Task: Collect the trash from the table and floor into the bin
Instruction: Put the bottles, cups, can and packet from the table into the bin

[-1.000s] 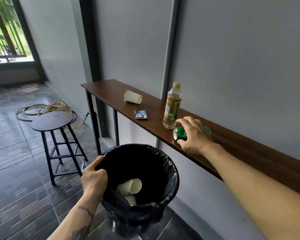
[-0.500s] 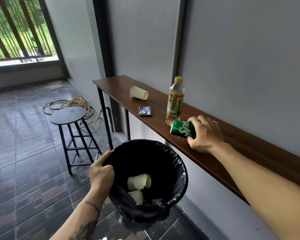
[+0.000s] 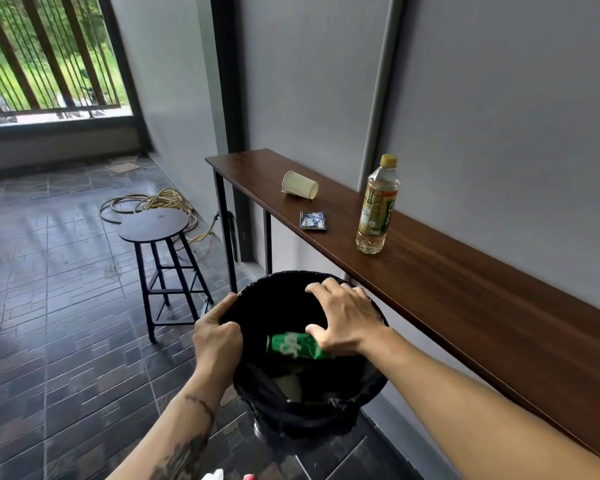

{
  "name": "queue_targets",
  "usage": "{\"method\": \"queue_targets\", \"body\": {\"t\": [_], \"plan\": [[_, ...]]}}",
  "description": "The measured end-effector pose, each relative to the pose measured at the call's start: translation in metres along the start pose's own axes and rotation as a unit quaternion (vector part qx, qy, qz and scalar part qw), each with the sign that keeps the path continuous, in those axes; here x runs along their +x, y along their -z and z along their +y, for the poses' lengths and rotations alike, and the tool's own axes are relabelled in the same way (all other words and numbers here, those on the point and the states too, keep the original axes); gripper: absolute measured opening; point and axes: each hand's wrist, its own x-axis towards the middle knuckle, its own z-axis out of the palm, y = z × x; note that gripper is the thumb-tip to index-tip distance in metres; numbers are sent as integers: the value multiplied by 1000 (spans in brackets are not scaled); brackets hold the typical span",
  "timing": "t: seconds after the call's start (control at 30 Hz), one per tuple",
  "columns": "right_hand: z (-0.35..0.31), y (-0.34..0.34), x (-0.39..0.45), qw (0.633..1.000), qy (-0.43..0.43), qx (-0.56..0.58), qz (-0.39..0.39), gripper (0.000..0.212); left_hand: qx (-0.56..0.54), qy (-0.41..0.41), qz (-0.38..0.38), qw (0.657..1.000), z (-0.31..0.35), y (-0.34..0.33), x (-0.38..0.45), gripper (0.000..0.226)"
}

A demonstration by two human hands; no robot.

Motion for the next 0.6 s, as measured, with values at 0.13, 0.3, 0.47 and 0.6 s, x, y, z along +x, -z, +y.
{"method": "queue_targets", "body": {"t": [0.13, 0.3, 0.47, 0.6], "plan": [[13, 33, 9, 995, -41, 31, 84, 68, -3, 10, -5, 1000, 12, 13, 7, 65], [38, 67, 13, 976, -131, 75, 156, 65, 12, 14, -10, 1000, 23, 28, 10, 63], [52, 74, 18, 941, -244, 137, 192, 72, 19, -1, -24, 1000, 32, 32, 32, 63], [62, 66, 27, 915, -304, 163, 209, 87, 18, 0, -22, 1000, 32, 27, 39, 63]]}}
